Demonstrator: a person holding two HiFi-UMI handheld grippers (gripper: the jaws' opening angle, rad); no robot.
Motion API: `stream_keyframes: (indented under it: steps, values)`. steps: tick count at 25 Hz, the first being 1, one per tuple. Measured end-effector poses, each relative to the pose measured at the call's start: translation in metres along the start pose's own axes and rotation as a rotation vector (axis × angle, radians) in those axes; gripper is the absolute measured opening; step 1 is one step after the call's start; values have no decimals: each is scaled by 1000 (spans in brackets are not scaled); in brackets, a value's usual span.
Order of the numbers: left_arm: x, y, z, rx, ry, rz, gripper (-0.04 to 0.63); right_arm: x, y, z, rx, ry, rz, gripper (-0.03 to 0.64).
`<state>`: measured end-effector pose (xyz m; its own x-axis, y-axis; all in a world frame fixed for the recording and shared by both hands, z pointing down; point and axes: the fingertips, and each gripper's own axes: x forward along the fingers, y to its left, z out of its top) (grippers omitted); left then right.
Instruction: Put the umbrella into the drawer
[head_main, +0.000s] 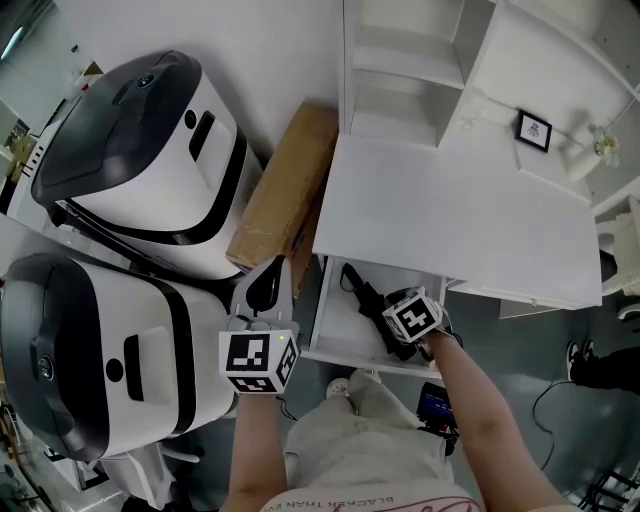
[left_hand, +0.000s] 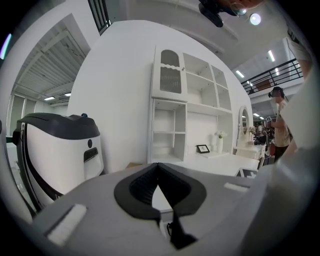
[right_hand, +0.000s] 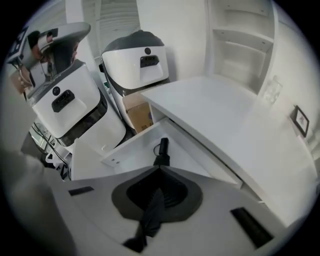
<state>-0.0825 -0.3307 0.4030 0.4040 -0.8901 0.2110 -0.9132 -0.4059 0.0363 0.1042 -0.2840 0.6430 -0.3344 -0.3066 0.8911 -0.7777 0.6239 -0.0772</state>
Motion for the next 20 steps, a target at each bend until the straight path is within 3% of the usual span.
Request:
stream_keyframes:
  steps: [12, 20]
  values:
    - [-12, -12, 34, 37, -68, -13, 2, -64, -4, 36, -18, -166, -41, 6]
    - [-21, -22, 53, 55, -116, -51, 3, -123, -8, 56, 1, -312, -142, 6]
